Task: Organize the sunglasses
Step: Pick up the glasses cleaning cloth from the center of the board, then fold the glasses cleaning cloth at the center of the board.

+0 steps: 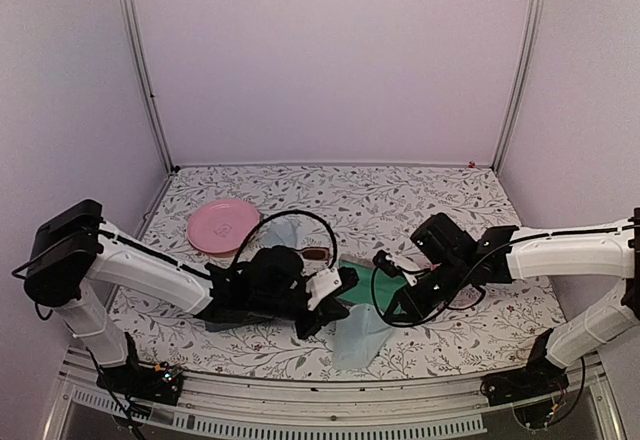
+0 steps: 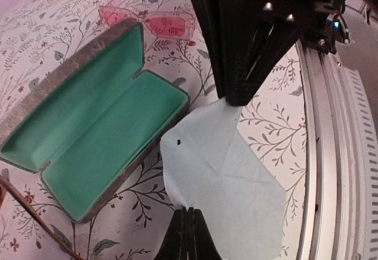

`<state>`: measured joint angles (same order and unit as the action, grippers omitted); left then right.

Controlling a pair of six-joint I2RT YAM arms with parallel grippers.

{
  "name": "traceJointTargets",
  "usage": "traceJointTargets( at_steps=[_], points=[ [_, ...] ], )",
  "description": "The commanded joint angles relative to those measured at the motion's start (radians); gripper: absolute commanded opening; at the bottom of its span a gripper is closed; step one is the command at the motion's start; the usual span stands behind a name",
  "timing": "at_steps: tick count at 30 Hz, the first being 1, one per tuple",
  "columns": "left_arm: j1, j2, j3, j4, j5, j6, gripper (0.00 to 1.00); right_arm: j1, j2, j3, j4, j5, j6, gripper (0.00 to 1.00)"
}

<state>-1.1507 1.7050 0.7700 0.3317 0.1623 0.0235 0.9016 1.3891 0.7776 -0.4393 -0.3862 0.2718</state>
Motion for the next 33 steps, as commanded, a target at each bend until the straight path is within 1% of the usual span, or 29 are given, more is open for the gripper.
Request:
traceJointTargets(
  at_steps=[1,6,9,13,18,22,27,30,33],
  points=[
    [0.006,-0.086,-0.007,-0.016,-0.052,-0.01,0.0,-0.007,-0.023,0.07,0.036,-0.044,-0.048,0.09],
    [-0.002,-0.175,-0.027,-0.067,-0.086,-0.013,0.0,-0.006,-0.037,0.109,0.022,-0.052,-0.064,0.09],
    [-0.024,-0.225,-0.04,-0.109,-0.121,-0.016,0.0,0.001,-0.051,0.117,0.016,-0.059,-0.065,0.08],
    [-0.07,-0.29,-0.05,-0.177,-0.173,-0.033,0.0,0.045,-0.074,0.124,0.012,-0.047,-0.061,0.08],
    [-0.156,-0.373,-0.072,-0.247,-0.264,-0.079,0.0,0.126,-0.105,0.134,0.007,-0.013,-0.026,0.08],
    [-0.265,-0.426,-0.09,-0.299,-0.358,-0.138,0.0,0.217,-0.138,0.13,0.009,0.033,0.018,0.08],
    [-0.383,-0.454,-0.113,-0.332,-0.47,-0.219,0.0,0.32,-0.163,0.122,0.011,0.095,0.086,0.07],
    [-0.411,-0.454,-0.131,-0.333,-0.509,-0.264,0.0,0.338,-0.165,0.091,0.017,0.124,0.133,0.07],
    [-0.414,-0.448,-0.152,-0.328,-0.544,-0.283,0.0,0.338,-0.166,0.055,0.027,0.168,0.168,0.06]
  ],
)
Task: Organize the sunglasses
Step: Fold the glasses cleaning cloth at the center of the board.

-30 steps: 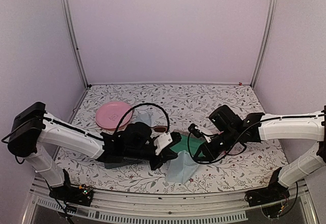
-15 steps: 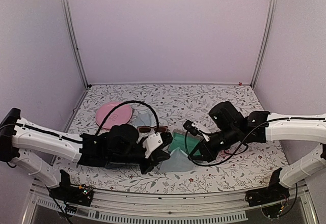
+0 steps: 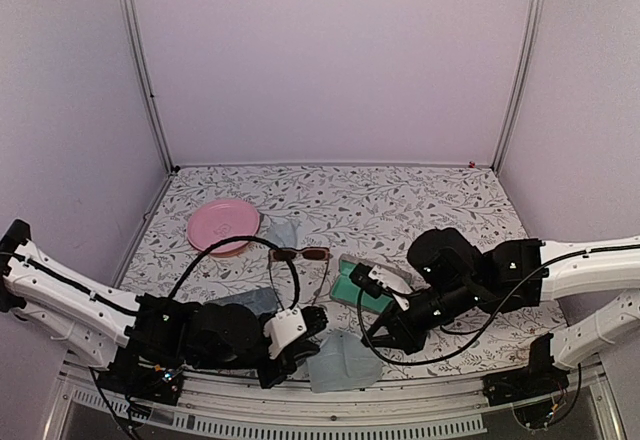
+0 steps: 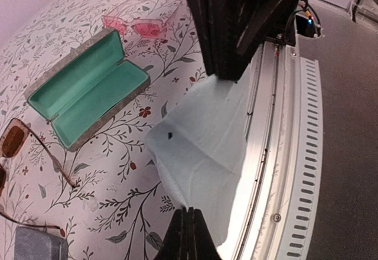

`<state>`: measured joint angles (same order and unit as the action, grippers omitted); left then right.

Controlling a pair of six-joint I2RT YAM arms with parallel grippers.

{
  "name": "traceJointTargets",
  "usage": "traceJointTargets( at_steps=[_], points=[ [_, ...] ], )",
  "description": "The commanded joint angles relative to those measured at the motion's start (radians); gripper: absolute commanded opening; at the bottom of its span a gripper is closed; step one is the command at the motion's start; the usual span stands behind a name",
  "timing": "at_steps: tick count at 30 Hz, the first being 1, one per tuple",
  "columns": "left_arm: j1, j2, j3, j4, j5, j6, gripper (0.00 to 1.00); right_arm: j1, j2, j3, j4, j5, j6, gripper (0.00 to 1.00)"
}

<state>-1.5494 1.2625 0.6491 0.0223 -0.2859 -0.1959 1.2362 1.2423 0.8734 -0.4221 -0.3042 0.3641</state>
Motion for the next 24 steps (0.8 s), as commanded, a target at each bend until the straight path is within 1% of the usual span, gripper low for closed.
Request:
traceJointTargets(
  at_steps=[1,5,9,19,24],
  points=[
    [-0.014,-0.003,-0.04,-0.01,-0.109,-0.057,0.0,0.003,-0.016,-0.047,0.011,0.099,0.086,0.06],
    [0.015,0.031,-0.06,0.038,-0.111,-0.033,0.0,0.001,0.02,-0.051,0.01,0.145,0.101,0.05],
    [0.061,0.087,-0.061,0.084,-0.098,0.003,0.0,-0.027,0.078,-0.054,0.014,0.157,0.088,0.04],
    [0.222,0.202,-0.058,0.228,0.008,0.113,0.0,-0.158,0.195,-0.031,0.063,0.153,0.004,0.03],
    [0.275,0.271,-0.042,0.283,0.06,0.157,0.0,-0.219,0.267,-0.011,0.095,0.129,-0.048,0.04]
  ],
)
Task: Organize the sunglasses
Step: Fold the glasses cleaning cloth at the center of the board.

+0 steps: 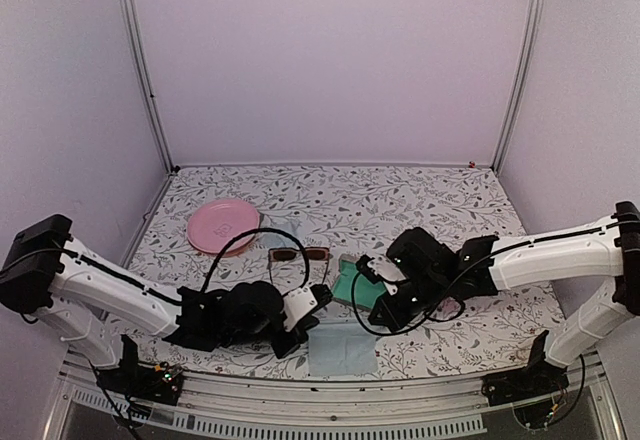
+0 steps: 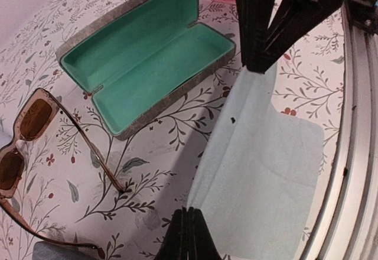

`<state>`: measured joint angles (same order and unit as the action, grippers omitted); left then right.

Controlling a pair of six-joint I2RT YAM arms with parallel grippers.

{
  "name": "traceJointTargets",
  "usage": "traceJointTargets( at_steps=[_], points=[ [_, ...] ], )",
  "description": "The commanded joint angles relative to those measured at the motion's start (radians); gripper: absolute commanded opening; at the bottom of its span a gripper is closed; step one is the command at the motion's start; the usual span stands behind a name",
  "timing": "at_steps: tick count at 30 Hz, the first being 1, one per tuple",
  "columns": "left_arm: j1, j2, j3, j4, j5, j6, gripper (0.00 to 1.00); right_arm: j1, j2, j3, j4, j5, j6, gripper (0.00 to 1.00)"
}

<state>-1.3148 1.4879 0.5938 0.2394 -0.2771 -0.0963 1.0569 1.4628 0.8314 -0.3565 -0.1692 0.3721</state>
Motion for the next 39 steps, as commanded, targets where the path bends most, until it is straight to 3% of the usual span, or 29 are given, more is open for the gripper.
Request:
traceJointTargets(
  at_steps=[1,14,39],
  points=[
    [0.049,0.062,0.015,0.079,0.061,0.068,0.0,-0.047,0.059,0.038,0.034,-0.008,-0.066,0.04],
    [0.084,0.117,0.004,0.147,0.135,0.094,0.0,-0.073,0.099,0.02,0.077,-0.09,-0.102,0.07],
    [-0.052,0.117,-0.065,0.146,0.081,0.028,0.0,0.03,0.061,-0.103,0.148,-0.122,-0.034,0.09]
  ],
)
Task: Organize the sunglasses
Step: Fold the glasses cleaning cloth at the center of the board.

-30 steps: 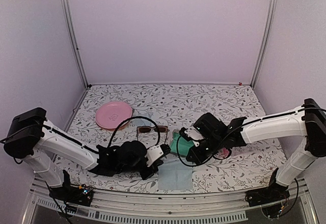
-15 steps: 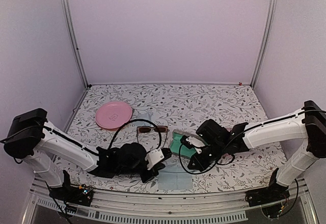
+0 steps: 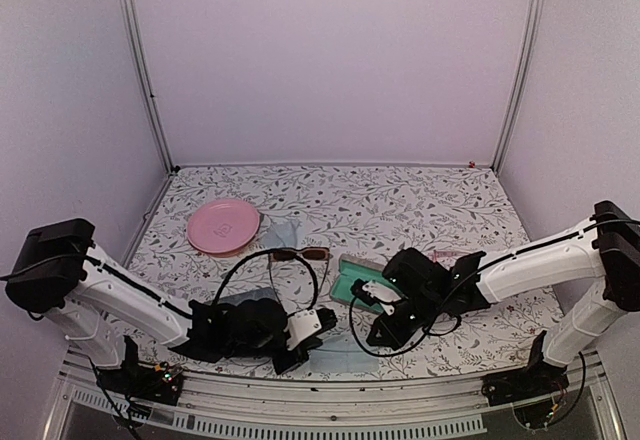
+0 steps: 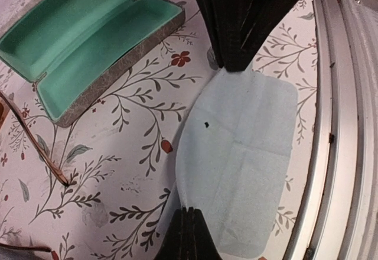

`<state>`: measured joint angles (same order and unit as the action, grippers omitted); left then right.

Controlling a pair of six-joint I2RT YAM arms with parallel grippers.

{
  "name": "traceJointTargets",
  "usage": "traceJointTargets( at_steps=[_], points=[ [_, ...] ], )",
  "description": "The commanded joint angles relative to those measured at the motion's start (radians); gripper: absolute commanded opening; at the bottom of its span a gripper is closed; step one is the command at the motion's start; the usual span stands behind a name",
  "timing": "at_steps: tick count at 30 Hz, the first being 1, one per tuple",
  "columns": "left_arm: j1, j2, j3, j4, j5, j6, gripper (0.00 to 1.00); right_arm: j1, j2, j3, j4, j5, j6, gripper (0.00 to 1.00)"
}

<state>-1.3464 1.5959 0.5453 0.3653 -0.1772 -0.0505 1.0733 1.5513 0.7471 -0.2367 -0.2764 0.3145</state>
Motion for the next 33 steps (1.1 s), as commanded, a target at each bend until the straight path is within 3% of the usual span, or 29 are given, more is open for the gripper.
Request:
traceJointTargets(
  at_steps=[1,33],
  points=[
    [-0.022,0.01,-0.019,0.022,-0.019,-0.019,0.0,0.015,-0.029,-0.022,0.03,-0.015,0.027,0.09],
    [-0.088,0.035,-0.01,0.009,-0.047,-0.066,0.0,0.064,-0.061,-0.058,0.045,-0.02,0.074,0.06]
  ],
)
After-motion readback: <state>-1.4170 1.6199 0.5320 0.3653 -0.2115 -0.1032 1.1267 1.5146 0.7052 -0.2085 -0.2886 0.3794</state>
